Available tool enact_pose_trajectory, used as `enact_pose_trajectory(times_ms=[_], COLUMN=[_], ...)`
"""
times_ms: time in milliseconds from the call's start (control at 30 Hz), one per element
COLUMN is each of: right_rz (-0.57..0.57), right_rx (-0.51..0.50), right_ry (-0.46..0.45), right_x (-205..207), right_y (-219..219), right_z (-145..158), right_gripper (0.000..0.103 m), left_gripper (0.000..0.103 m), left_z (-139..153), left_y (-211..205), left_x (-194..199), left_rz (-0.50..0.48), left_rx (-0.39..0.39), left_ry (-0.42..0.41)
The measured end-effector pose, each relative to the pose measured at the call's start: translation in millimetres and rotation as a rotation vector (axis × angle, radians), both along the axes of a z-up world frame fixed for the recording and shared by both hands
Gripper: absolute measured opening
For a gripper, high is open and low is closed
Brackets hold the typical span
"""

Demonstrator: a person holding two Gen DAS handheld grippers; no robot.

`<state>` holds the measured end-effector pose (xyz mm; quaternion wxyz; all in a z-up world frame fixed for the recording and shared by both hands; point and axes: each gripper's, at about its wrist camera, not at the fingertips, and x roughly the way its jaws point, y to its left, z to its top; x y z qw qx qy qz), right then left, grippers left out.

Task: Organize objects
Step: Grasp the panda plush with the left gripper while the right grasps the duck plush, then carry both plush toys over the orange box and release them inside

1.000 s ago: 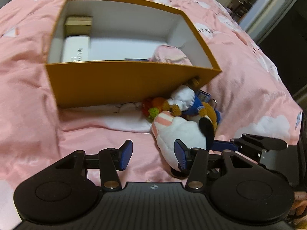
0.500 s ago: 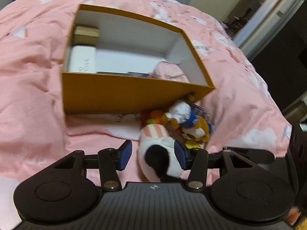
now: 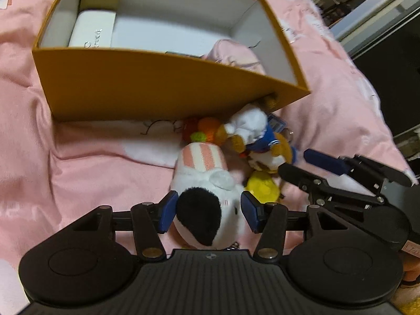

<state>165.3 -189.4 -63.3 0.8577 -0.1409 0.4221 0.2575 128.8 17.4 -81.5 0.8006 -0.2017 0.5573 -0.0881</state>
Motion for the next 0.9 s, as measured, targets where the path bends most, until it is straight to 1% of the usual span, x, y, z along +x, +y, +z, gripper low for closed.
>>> enact_pose_trajectory(times_ms=[100, 133, 167, 200, 267, 333, 367, 433, 467, 500, 567, 700, 767, 900], right_rz=[0.055, 0.078, 0.101, 0.121, 0.159, 0.183, 0.191, 0.195, 0.184, 0.172, 0.157, 0.157, 0.156, 0.148], right_rx=[-0.093, -0.127, -0.162, -0.187, -0.218, -0.235, -0.245, -0.262, -0.269, -0.27, -0.266, -0.27, -0.271, -0.24], right_ry=[-0.041, -0.052, -0.069, -0.08, -0.082, -0.06, -0.062, -0.078, -0.082, -0.082, -0.085, -0.104, -0.121, -0.139], right_x=[6, 8, 11, 13, 17, 20, 21, 22, 24, 26, 29, 24, 19, 7], right_y=[6, 10, 14, 15, 20, 21, 22, 23, 23, 22, 19, 17, 16, 12], right_z=[-8, -12, -16, -18, -25, -32, -37, -43, -46, -49, -50, -46, -40, -22], right_gripper=[0.049, 0.049, 0.051, 0.054, 0.057, 0.057, 0.061, 0.061, 0.061, 0.058, 0.055, 0.048, 0.046, 0.046], left_gripper=[0.062, 0.064, 0.065, 0.065, 0.068, 0.069, 0.069, 0.068, 0.067, 0.067, 0.064, 0.061, 0.059, 0.058], left_z=[-6, -9, -11, -14, -19, -23, -25, -27, -26, -25, -23, -15, -8, 8], left_y=[-3, -4, -5, -5, -5, -2, -1, -1, 0, -1, -1, -1, 0, 3], left_x=[3, 4, 4, 4, 5, 5, 5, 5, 4, 4, 3, -4, -8, -13], left_rz=[0.004, 0.001, -0.003, -0.005, -0.004, 0.0, 0.002, 0.006, 0.006, 0.007, 0.007, 0.007, 0.002, 0.005], left_rx=[0.019, 0.028, 0.031, 0.031, 0.016, -0.008, -0.02, -0.032, -0.033, -0.033, -0.031, -0.034, -0.035, -0.029], left_ry=[0.02, 0.028, 0.033, 0.039, 0.05, 0.058, 0.065, 0.067, 0.065, 0.062, 0.057, 0.033, 0.013, -0.032])
